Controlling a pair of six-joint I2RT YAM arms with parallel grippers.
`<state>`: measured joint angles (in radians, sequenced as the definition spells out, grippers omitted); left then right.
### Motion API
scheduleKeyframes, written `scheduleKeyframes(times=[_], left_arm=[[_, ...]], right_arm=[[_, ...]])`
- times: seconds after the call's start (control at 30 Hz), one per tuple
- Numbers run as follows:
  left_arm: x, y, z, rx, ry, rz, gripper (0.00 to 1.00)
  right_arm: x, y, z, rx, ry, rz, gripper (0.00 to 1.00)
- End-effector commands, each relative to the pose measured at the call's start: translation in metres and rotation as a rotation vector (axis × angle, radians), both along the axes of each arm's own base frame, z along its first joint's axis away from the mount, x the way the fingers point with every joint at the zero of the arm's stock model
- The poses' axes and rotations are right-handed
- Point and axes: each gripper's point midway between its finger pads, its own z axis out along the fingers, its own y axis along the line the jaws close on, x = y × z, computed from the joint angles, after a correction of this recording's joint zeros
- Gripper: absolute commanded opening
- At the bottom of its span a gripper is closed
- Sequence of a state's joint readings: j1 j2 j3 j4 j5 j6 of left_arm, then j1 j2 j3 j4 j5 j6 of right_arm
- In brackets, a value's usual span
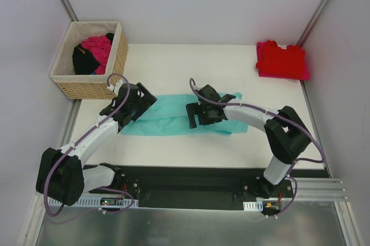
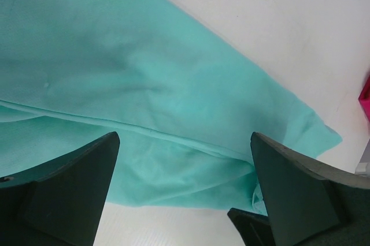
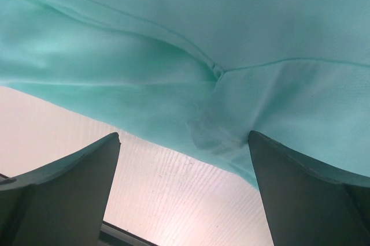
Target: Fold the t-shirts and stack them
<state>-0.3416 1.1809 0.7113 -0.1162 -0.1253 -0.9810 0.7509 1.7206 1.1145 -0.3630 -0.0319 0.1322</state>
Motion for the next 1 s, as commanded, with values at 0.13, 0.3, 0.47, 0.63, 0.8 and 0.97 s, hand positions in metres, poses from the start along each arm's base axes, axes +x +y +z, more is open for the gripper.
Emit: scheduleKeyframes(times=[0.13,0.3,0.47,0.63,0.8,0.97], left_arm=[[-0.008,0.009,-0.004,0.035,-0.002,0.024,0.97],[-0.008,0.010,-0.003,0.045,-0.003,0.022,0.97],[-0.006,0.010,0.002,0.048,-0.012,0.018,0.97],[-0.003,0.006,0.005,0.042,-0.016,0.002,0.97],[-0.006,0.000,-0.006,0.044,0.026,-0.042,0.99],[-0.012,0.004,-0.011,0.063,0.032,-0.047,0.99]], right_arm=[[-0.009,-0.009,-0.012,-0.036,-0.017,-0.048,0.97],[0.015,-0.020,0.032,-0.074,-0.153,-0.082,0.97],[0.035,-0.048,0.080,-0.037,-0.246,-0.211,0.97],[0.056,-0.089,0.080,-0.054,-0.252,-0.403,0.97],[0.074,-0.093,0.065,-0.045,-0.229,-0.485,0.97],[0.092,-0.083,0.049,-0.030,-0.224,-0.521,0.97]])
